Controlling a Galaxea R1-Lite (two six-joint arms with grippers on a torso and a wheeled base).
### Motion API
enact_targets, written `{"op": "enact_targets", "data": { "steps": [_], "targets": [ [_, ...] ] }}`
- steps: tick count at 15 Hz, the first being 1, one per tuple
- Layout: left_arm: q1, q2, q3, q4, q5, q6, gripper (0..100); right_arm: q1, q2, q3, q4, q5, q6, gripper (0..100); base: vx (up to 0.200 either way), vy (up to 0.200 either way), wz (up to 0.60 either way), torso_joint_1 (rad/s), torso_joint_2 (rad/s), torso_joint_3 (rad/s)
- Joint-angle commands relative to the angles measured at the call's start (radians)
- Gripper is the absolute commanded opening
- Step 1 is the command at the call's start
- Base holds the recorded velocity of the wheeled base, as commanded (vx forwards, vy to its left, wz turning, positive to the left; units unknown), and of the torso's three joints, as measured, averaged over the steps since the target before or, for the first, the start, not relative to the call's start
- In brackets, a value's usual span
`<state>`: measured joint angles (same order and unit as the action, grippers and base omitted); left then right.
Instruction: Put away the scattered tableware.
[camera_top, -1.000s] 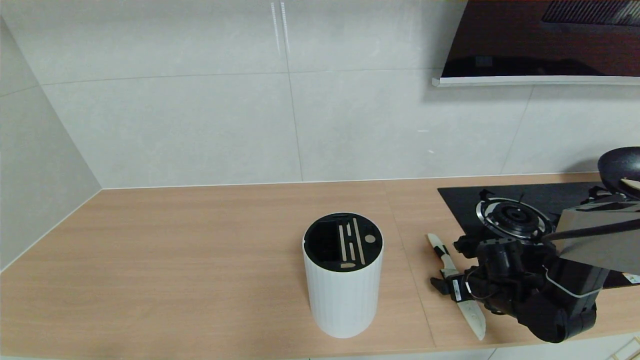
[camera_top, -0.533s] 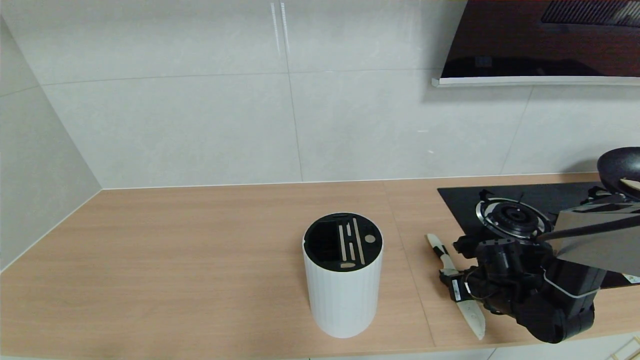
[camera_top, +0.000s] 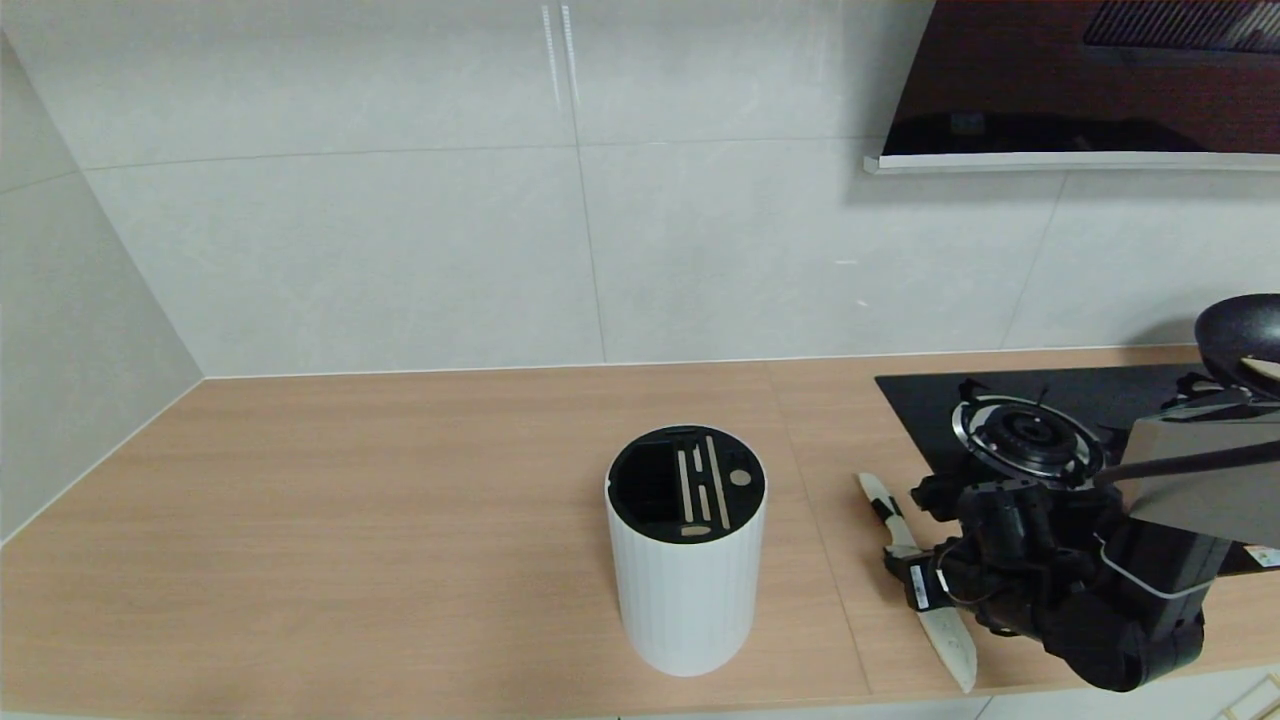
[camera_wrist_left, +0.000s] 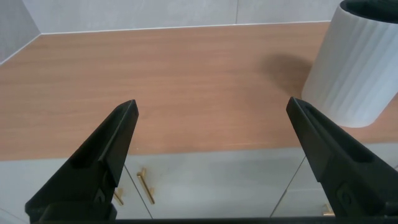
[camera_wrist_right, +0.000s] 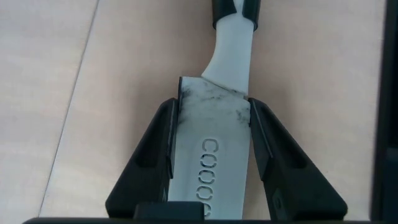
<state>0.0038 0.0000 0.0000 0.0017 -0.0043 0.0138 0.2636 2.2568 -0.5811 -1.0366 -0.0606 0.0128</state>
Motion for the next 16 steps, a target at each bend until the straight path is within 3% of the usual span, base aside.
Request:
{"op": "enact_targets", "data": {
  "steps": [1,4,6,7,9,10,11,13,15,16],
  "targets": [
    [0.001,0.0,-0.005,-0.005,0.004,0.0,100,-0.001,-0.123,0.021,-0.017,-0.002,0.001,0,0.0,0.0,0.0,0.0,0.0,0.0],
    [-0.018,0.097,-0.179,0.066,-0.06,0.032,100,0.009,-0.299,0.015,-0.011,-0.005,-0.01,0,0.0,0.0,0.0,0.0,0.0,0.0],
    [-0.024,0.319,-0.313,0.092,-0.123,0.041,100,0.028,-0.372,-0.079,0.016,-0.005,-0.034,0,0.0,0.0,0.0,0.0,0.0,0.0],
    [-0.024,0.541,-0.451,0.081,-0.152,0.046,100,0.045,-0.43,-0.14,0.073,-0.01,-0.036,0,0.0,0.0,0.0,0.0,0.0,0.0],
    [-0.025,0.788,-0.643,0.078,-0.155,0.069,100,0.08,-0.493,-0.175,0.107,-0.016,-0.037,0,0.0,0.0,0.0,0.0,0.0,0.0],
    [-0.051,0.877,-0.723,0.073,-0.161,0.066,100,0.112,-0.514,-0.175,0.11,-0.036,-0.036,0,0.0,0.0,0.0,0.0,0.0,0.0],
    [-0.116,0.95,-0.769,0.06,-0.168,0.04,100,0.149,-0.536,-0.171,0.11,-0.08,-0.036,0,0.0,0.0,0.0,0.0,0.0,0.0],
    [-0.274,1.045,-0.764,-0.031,-0.168,-0.066,100,0.212,-0.577,-0.168,0.11,-0.131,-0.036,0,0.0,0.0,0.0,0.0,0.0,0.0],
    [-0.372,1.104,-0.739,-0.127,-0.171,-0.161,100,0.253,-0.608,-0.16,0.113,-0.134,-0.036,0,0.0,0.0,0.0,0.0,0.0,0.0],
    [-0.436,1.198,-0.707,-0.27,-0.172,-0.224,100,0.338,-0.64,-0.154,0.112,-0.142,-0.034,0,0.0,0.0,0.0,0.0,0.0,0.0]
  ]
}}
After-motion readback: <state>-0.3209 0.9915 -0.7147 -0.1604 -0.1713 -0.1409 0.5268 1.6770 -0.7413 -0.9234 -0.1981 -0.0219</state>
